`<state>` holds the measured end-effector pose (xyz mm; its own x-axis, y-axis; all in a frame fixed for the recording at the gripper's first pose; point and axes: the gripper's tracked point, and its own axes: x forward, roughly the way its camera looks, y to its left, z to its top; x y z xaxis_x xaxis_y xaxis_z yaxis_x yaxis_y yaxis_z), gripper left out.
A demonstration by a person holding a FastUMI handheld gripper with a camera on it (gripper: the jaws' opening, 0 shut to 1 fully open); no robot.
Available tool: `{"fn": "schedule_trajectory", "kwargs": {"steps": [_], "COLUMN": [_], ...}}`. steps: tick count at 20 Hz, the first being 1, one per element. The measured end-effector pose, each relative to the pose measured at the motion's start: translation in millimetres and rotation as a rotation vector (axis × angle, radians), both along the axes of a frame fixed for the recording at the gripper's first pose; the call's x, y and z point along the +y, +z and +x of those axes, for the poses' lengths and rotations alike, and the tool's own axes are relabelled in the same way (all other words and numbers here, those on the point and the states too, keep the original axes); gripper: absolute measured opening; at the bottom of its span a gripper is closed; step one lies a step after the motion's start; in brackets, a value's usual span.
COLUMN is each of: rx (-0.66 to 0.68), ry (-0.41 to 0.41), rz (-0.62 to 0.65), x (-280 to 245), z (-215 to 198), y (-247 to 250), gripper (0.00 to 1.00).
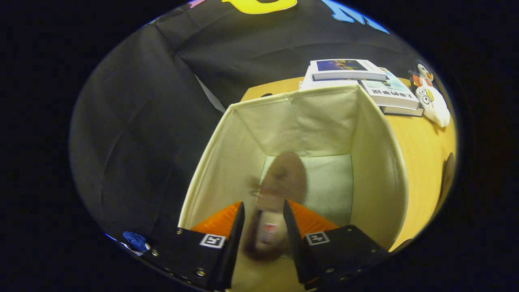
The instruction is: Open the storage box then place both shoes into the box .Put the left shoe in first, then the right shoe, with the right side of both shoes facing outward in a uniform manner.
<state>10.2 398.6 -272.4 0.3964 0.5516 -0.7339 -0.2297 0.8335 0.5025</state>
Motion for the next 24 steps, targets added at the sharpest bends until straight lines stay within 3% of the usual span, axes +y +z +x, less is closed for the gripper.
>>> {"fn": "schedule_trajectory", "kwargs": {"steps": [3, 8, 14, 24], "rx": [-0.049, -0.165, -0.269, -0.308], "ry": [0.032, 0.047, 0.007, -0.085], "rz": [0.028, 0.053, 0.031, -0.084], "x": [-5, -32, -100, -230], "z": [-3, -1, 7, 14], "y": [20, 58, 87, 80], "gripper": [0.96, 0.96, 0.96, 0.96]}}
